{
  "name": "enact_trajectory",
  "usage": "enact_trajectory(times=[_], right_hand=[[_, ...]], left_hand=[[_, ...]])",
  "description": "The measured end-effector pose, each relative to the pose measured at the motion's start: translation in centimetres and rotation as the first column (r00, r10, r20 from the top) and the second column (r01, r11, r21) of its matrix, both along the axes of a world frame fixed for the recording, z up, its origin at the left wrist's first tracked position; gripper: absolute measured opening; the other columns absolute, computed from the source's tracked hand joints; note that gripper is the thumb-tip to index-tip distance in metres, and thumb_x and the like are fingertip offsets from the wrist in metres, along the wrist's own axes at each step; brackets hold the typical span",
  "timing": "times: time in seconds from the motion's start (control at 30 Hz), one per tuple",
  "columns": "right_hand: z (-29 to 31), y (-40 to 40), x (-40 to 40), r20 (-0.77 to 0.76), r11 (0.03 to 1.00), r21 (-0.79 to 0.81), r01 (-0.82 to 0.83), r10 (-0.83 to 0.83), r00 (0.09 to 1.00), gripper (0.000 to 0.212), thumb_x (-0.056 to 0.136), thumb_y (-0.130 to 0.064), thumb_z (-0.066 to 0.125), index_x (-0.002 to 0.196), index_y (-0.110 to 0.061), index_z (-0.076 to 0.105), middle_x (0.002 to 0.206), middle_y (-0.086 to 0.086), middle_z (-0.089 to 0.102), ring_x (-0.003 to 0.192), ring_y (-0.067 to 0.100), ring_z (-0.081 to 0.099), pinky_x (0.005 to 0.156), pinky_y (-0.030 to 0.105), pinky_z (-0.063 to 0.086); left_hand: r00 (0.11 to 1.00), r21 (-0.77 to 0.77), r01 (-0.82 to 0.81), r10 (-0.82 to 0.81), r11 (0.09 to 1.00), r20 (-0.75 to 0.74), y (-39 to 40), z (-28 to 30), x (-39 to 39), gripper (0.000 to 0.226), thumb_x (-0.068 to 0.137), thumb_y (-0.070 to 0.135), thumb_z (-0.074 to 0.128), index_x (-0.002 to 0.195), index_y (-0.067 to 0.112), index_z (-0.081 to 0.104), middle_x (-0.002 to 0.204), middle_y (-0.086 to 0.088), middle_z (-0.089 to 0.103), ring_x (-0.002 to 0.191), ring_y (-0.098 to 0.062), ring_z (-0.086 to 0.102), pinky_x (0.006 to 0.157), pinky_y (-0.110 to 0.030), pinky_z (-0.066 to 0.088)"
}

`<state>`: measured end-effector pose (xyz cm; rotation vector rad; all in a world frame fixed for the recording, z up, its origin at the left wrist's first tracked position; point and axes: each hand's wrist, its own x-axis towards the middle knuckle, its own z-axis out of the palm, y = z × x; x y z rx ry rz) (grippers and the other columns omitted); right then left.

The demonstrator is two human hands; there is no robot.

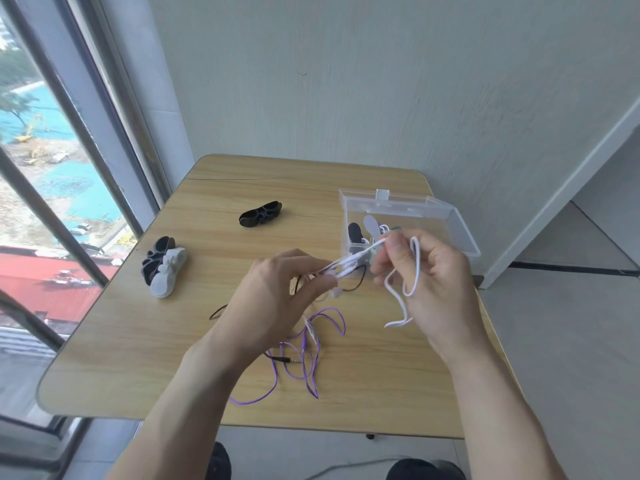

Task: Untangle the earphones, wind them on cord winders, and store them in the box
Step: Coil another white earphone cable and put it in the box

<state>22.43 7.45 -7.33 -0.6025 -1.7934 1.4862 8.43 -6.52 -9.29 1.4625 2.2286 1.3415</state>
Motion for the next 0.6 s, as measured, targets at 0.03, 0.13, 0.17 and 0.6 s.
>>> enact_trajectory(times=[0.03,0.13,0.17,0.6], right_hand=[[0.1,0.2,0.0,-0.03,0.999,-0.036,0.001,-0.003,1.0,0.02,0.102,-0.015,0.054,0.093,-0.001,0.066,0.072,-0.002,0.069,0.069,0.014,0.069,0.066,0.032,0.057],[0.3,0.6,0.3,-0.081,0.987,-0.154,-0.047,0.034,0.996,0.028,0.104,-0.016,0.049,0.098,0.008,0.061,0.088,0.007,0.075,0.078,0.029,0.075,0.069,0.039,0.061],[0.4,0.6,0.4,-0.107,0.978,-0.202,-0.057,0.035,0.994,0.03,0.105,-0.016,0.047,0.1,0.011,0.059,0.092,0.012,0.075,0.08,0.034,0.075,0.07,0.039,0.061],[-0.2,2.9,0.9,-0.11,0.837,-0.497,0.23,-0.323,0.94,0.027,0.102,-0.016,0.052,0.078,-0.013,0.063,0.061,-0.001,0.059,0.049,0.013,0.05,0.048,0.024,0.046]], left_hand=[[0.999,0.006,-0.009,0.009,1.0,0.034,-0.1,0.1,-0.1,0.013,0.093,0.037,0.066,0.096,0.033,0.077,0.08,0.016,0.067,0.079,-0.005,0.061,0.069,-0.009,0.04],[0.995,-0.013,-0.05,0.051,0.999,0.084,-0.4,0.2,-0.3,0.011,0.093,0.034,0.067,0.091,0.031,0.077,0.072,0.025,0.065,0.071,-0.003,0.059,0.065,-0.01,0.041],[0.995,-0.034,-0.064,0.066,0.997,0.077,-0.5,0.1,-0.5,0.011,0.093,0.034,0.067,0.087,0.031,0.075,0.07,0.025,0.065,0.069,-0.004,0.057,0.063,-0.011,0.041],[0.956,-0.151,-0.275,0.287,0.949,0.065,-0.9,-0.1,-2.0,0.025,0.101,0.024,0.052,0.082,0.025,0.068,0.048,0.005,0.05,0.048,-0.005,0.044,0.049,-0.016,0.034]])
